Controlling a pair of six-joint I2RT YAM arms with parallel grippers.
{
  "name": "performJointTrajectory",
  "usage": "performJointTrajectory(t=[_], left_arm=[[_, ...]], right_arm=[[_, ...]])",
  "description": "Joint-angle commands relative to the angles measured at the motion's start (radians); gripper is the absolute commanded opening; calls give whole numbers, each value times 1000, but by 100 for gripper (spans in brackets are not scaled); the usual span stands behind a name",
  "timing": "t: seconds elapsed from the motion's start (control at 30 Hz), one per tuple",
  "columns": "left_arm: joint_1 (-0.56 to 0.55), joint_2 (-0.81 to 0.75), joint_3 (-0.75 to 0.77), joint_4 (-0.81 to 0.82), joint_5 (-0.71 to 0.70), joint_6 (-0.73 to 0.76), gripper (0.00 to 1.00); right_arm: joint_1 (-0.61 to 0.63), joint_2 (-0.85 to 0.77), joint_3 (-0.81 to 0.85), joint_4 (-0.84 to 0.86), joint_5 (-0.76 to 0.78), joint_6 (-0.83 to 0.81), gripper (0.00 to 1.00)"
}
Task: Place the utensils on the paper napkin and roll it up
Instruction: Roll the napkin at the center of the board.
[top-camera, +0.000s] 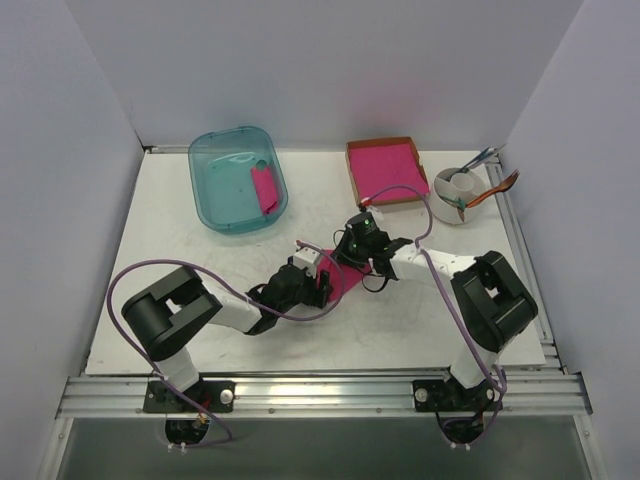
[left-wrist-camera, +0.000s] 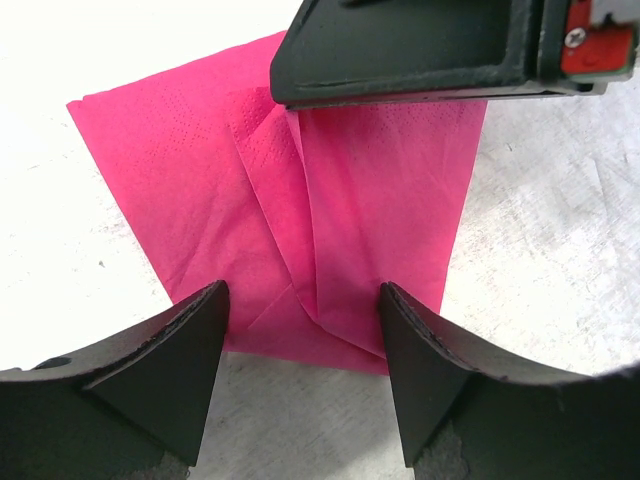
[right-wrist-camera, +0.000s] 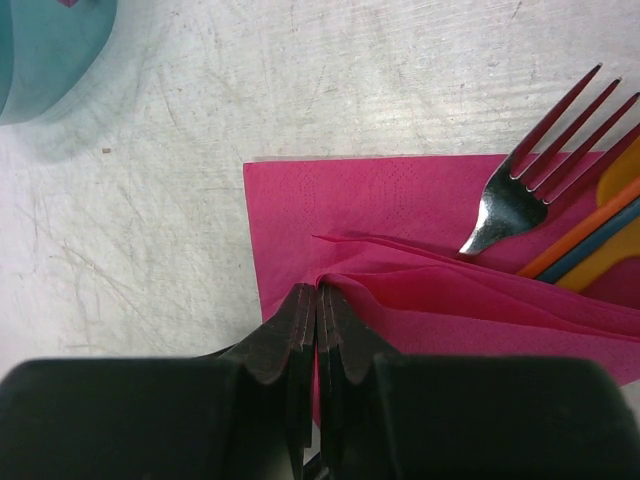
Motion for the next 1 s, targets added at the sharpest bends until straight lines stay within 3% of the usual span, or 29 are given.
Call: performJointTrajectory(t=[0.0, 0.97], left_arm=[[3, -17, -3, -47, 2, 2, 71], [2, -22, 8, -41, 12, -4, 79]], right_arm=[[-8, -25, 15, 3, 47, -2, 0], [17, 55, 85, 35, 4, -19, 0]])
